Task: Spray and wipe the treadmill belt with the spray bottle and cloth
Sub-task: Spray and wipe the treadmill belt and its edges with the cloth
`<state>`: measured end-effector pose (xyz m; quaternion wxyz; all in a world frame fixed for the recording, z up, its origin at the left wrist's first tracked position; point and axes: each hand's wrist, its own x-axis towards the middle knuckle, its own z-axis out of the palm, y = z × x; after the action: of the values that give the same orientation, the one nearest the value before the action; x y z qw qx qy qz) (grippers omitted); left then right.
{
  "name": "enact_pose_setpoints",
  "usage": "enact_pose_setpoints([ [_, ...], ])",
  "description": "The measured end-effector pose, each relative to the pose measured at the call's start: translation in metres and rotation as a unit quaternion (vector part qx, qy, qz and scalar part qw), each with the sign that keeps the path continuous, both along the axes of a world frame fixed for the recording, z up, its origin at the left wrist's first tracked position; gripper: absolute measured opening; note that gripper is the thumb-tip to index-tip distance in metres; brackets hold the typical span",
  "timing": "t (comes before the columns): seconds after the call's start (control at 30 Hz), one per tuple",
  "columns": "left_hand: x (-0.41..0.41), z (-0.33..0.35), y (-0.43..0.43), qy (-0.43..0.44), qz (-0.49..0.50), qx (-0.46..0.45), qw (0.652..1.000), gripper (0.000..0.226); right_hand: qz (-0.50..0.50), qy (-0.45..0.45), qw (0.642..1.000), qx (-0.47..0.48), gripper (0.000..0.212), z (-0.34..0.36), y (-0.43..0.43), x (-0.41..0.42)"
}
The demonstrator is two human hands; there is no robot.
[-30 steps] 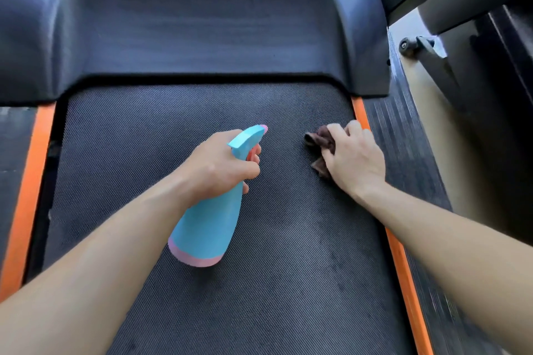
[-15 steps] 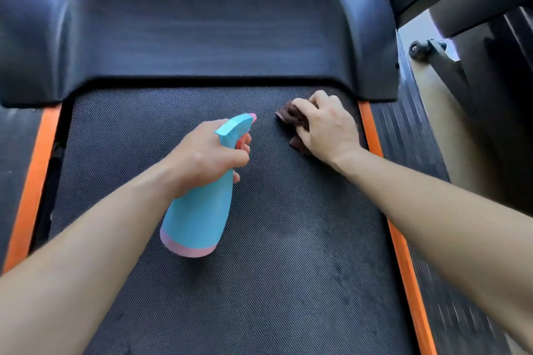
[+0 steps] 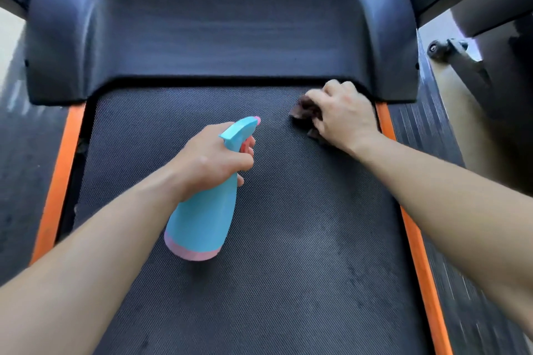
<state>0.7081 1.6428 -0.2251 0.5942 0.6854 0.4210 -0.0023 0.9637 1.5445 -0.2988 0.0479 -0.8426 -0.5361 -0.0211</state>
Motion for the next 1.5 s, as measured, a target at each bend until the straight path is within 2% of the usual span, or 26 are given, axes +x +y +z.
enact_pose_setpoints([
  [0.07,-0.001,0.0,0.0,0.004,-0.003,0.005,1.0,0.027,-0.138,0.014,0.99,0.021,0.035,0.0,0.003,0.012],
  [0.13,-0.002,0.0,-0.001,0.002,-0.003,0.007,1.0,0.033,-0.213,0.036,0.975,0.042,0.034,-0.002,0.008,0.01],
  [0.2,-0.002,-0.001,-0.002,-0.004,0.002,0.001,1.0,0.039,-0.201,0.052,0.977,0.039,0.035,-0.002,0.011,-0.004],
  [0.27,-0.001,0.001,-0.002,0.0,0.005,0.0,1.0,0.038,-0.126,0.061,0.99,0.03,0.037,-0.002,0.005,-0.018],
  [0.33,0.001,0.002,-0.003,0.006,-0.001,0.004,1.0,0.031,-0.042,0.06,0.997,0.018,0.037,-0.002,-0.006,-0.026],
  [0.4,0.003,0.004,-0.004,0.012,-0.005,0.011,1.0,0.025,-0.007,0.036,0.999,0.01,0.036,-0.001,-0.009,-0.018],
  [0.47,0.004,0.004,-0.004,0.017,0.002,0.013,1.0,0.023,-0.066,0.024,0.997,0.013,0.033,0.002,0.004,-0.005],
  [0.57,0.004,0.001,-0.004,0.016,-0.002,0.012,1.0,0.026,-0.211,0.072,0.975,0.025,0.031,0.007,0.028,-0.003],
  [0.63,0.002,0.0,-0.005,0.013,-0.014,0.006,1.0,0.028,-0.195,0.089,0.977,0.017,0.034,0.007,0.022,-0.023],
  [0.77,-0.002,0.002,-0.01,0.012,-0.036,-0.014,0.999,0.047,-0.065,0.079,0.995,0.008,0.041,0.0,-0.051,-0.071],
  [0.83,0.0,0.003,-0.018,0.017,-0.046,-0.021,0.999,0.051,-0.058,0.061,0.996,0.016,0.045,-0.006,-0.083,-0.088],
  [0.97,0.006,0.0,-0.036,0.021,-0.078,-0.017,0.997,0.028,-0.087,0.065,0.994,0.014,0.044,-0.008,-0.108,-0.111],
  [1.07,0.015,0.002,-0.05,0.035,-0.106,-0.012,0.994,0.045,-0.099,0.086,0.991,0.006,0.043,-0.001,-0.128,-0.122],
  [1.2,0.029,0.012,-0.07,0.049,-0.141,-0.006,0.989,0.036,-0.13,0.135,0.982,-0.035,0.041,0.012,-0.159,-0.134],
  [1.37,0.032,0.015,-0.101,0.059,-0.2,-0.013,0.978,0.035,-0.209,0.17,0.962,-0.05,0.038,0.028,-0.197,-0.142],
  [1.5,0.018,0.017,-0.125,0.06,-0.216,-0.032,0.974,0.047,-0.288,0.181,0.94,-0.034,0.04,0.049,-0.241,-0.148],
])
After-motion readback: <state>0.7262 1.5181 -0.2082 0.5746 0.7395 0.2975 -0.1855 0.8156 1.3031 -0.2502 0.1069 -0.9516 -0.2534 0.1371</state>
